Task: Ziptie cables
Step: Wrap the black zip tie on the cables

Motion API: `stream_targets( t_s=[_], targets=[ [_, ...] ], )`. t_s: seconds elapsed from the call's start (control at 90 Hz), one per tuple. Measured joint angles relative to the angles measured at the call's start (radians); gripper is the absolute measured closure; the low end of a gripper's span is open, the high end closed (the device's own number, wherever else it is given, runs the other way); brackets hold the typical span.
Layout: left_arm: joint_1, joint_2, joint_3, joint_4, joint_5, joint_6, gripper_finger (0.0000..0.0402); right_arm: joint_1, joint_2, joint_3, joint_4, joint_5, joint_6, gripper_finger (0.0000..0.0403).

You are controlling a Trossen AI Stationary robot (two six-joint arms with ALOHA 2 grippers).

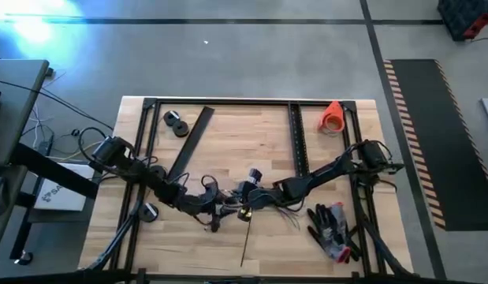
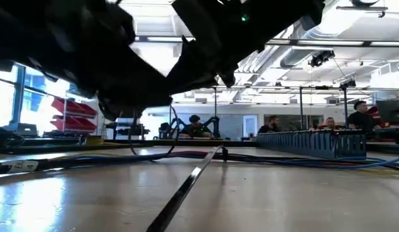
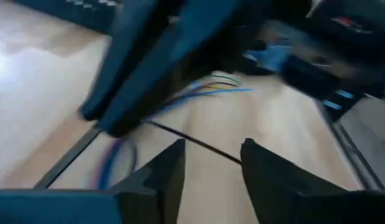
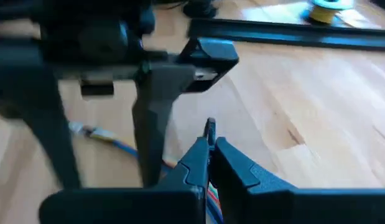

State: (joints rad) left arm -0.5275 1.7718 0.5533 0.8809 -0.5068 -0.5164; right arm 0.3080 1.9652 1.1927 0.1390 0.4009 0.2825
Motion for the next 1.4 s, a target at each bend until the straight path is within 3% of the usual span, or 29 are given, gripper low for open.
stream_targets(
  t_s=[0.156, 0.356, 0.556, 0.933, 1.4],
  targets=[
    [-0.068, -0.059, 0.000, -0.030, -0.131, 0.076, 0.0256, 0.000, -0.002, 0.000, 0.000, -0.116, -0.082, 0.0403],
    [-0.109, -0.129, 0.000, -0.216, -0.285, 0.127, 0.0263, -0.031, -0.018, 0.000, 0.012, -0.251, -0.153, 0.0403],
    [-0.087, -0.103, 0.000, -0.269, -0.270, 0.108, 0.0253, -0.063, -0.018, 0.000, 0.042, -0.348, -0.160, 0.0403],
    [-0.060, -0.080, 0.000, -0.237, -0.234, 0.129, 0.0254, -0.061, -0.018, 0.000, 0.046, -0.365, -0.160, 0.0403],
    [-0.059, -0.079, 0.000, -0.233, -0.206, 0.127, 0.0394, -0.059, -0.018, 0.000, 0.037, -0.339, -0.152, 0.0376]
  ],
)
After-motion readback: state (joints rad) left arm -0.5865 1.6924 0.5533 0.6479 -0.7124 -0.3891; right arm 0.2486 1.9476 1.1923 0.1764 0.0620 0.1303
